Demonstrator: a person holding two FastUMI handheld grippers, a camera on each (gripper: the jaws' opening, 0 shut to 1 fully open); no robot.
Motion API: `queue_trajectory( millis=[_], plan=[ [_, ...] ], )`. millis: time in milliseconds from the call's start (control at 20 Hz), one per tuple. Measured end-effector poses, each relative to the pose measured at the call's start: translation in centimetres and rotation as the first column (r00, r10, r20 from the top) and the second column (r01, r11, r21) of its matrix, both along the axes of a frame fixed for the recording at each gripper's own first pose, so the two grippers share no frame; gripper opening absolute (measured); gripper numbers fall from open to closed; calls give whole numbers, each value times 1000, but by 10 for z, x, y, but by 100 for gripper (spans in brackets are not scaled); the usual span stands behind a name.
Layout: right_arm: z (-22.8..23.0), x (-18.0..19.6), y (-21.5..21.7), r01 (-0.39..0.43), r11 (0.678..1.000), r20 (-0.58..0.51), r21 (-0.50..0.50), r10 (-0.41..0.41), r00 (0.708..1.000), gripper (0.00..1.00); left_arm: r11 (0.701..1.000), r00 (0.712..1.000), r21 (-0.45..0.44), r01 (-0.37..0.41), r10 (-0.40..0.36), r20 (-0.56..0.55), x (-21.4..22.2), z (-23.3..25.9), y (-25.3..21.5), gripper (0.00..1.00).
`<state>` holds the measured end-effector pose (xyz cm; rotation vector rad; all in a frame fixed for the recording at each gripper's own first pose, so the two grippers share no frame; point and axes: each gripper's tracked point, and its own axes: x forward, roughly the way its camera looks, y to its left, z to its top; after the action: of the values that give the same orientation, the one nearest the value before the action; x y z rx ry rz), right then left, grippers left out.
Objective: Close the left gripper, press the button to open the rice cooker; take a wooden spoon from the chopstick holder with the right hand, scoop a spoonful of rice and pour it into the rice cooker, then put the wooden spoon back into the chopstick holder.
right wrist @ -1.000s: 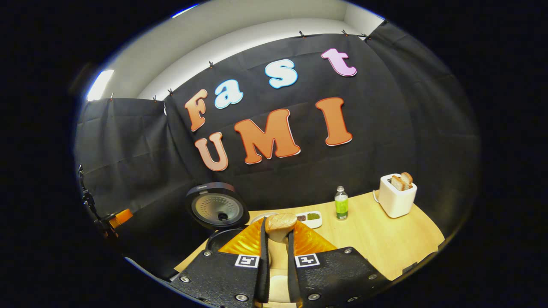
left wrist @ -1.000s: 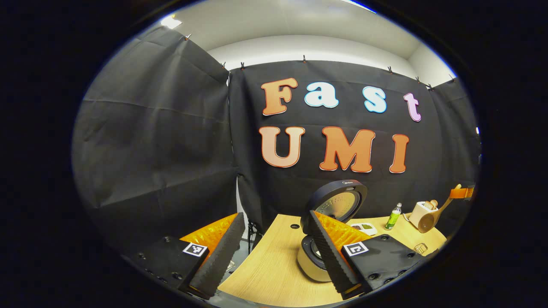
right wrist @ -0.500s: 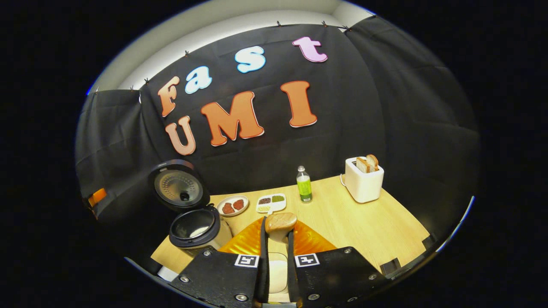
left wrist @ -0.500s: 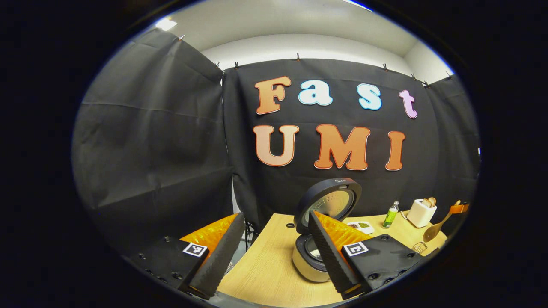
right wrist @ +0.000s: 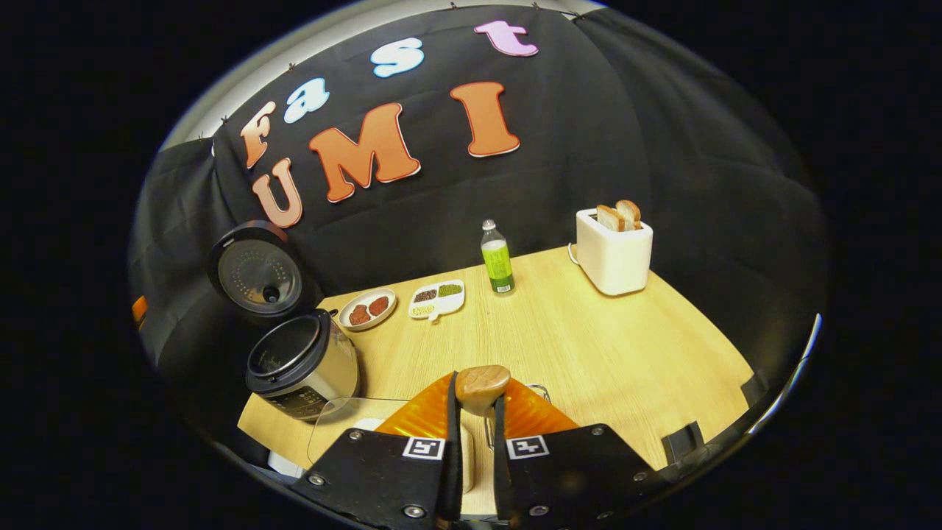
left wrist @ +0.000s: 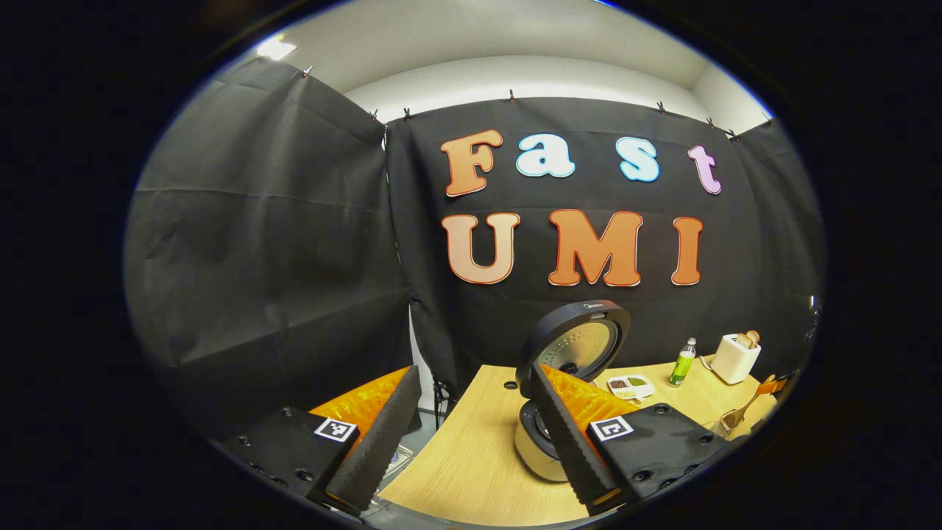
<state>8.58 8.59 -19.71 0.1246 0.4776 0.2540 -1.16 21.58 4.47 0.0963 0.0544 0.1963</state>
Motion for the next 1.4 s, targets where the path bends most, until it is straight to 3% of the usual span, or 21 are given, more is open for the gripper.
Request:
queue_trajectory(
  millis=[300,550,600,650,700,850,950,1150,1400],
  plan=[
    [-17,12,-11,17,993,-43,116,-12,999,17,1000,1000,1,-21,21,-14,2,-5,-2,100],
    [-20,22,-37,79,983,-84,167,-66,994,28,1000,1000,-2,-11,11,-8,12,-3,-21,99],
    [-18,22,-43,94,980,-93,177,-79,993,32,1000,1000,0,-7,7,-6,15,-2,-27,98],
    [-16,21,-49,108,976,-110,189,-88,990,47,1000,1000,1,-1,1,-3,18,-1,-34,98],
    [-16,22,-57,129,974,-120,188,-107,987,52,1000,1000,1,4,-4,-2,20,-1,-41,98],
    [-2,29,-85,176,974,-93,145,-164,982,84,1000,1000,-4,23,-23,-2,27,0,-62,97],
    [19,31,-103,203,970,-64,133,-195,979,95,999,999,-3,32,-32,0,32,1,-76,97],
    [75,35,-121,217,971,12,98,-219,976,95,999,999,-8,40,-40,15,37,9,-96,100],
    [181,30,-131,213,974,173,80,-224,959,94,999,998,5,48,-48,30,48,21,-121,99]
  ],
)
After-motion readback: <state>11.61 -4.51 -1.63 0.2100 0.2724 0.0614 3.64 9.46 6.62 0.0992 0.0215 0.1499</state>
